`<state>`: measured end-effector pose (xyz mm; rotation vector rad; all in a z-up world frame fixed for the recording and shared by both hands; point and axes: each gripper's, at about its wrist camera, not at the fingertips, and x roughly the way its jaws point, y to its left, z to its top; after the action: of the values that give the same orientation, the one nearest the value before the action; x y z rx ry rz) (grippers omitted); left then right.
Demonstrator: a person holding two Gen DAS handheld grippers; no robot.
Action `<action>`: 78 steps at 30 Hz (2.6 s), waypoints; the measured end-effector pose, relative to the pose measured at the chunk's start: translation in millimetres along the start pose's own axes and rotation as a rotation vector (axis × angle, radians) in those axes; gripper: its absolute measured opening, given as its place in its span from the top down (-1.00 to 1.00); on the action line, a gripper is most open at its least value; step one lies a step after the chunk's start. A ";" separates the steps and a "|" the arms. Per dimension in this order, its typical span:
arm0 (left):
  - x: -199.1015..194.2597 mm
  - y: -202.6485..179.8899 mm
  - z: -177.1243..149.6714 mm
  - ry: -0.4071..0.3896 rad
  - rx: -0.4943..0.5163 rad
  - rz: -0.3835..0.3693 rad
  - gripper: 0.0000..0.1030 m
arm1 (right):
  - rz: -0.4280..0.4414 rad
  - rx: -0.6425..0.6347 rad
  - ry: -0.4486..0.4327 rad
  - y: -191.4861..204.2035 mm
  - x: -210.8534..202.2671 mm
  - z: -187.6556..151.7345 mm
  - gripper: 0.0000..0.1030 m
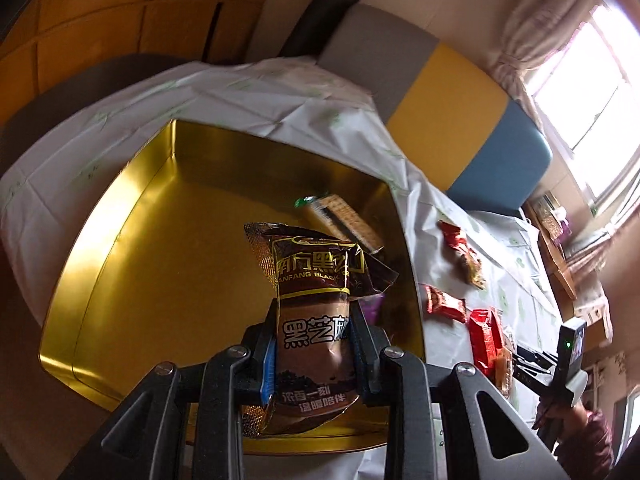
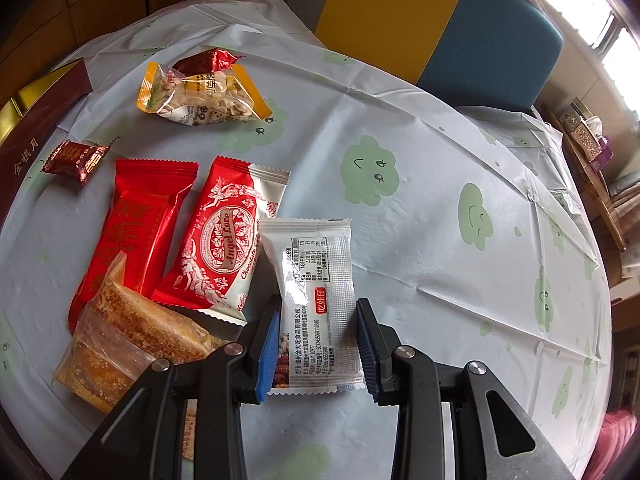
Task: Organize snacks
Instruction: 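Carry the brown packet into the gold tray and open the left gripper while the right holds the white packet, then carry the white packet into the gold tray and open the right gripper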
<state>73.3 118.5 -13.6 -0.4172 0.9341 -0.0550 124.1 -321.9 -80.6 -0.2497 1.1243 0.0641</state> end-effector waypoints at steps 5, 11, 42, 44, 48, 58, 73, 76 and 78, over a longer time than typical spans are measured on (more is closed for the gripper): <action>16.0 1.2 -6.1 0.052 -0.013 0.009 0.43 | 0.000 0.001 -0.001 0.9 -0.3 -0.6 0.31; 27.5 -14.1 -24.4 0.104 -0.010 -0.016 0.40 | -0.006 -0.003 -0.001 1.2 -0.4 -0.7 0.31; -18.6 -15.1 -29.5 -0.143 0.126 0.253 0.03 | -0.034 0.002 -0.007 2.3 -1.2 -0.9 0.31; -22.1 -14.8 -29.9 -0.158 0.133 0.256 0.03 | -0.019 0.034 -0.001 -1.7 -1.2 0.3 0.31; -26.6 -15.7 -29.7 -0.183 0.150 0.259 0.03 | 0.009 0.088 0.005 -12.2 -1.5 3.8 0.32; -24.0 -10.7 -30.9 -0.186 0.151 0.253 0.03 | 0.038 0.123 -0.097 -4.1 -39.6 31.4 0.33; -31.0 10.2 -30.3 -0.208 0.102 0.267 0.03 | 0.470 -0.151 -0.239 213.1 -110.0 101.4 0.32; -33.3 18.4 -29.2 -0.214 0.084 0.277 0.03 | 0.500 -0.191 -0.224 258.9 -106.0 117.3 0.32; -34.2 24.3 -29.5 -0.213 0.069 0.277 0.03 | 0.496 -0.196 -0.195 284.2 -94.8 127.7 0.31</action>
<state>26.3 138.9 -11.7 -0.2220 0.7695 0.2062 145.8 -9.7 9.5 -0.1295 0.9641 0.6285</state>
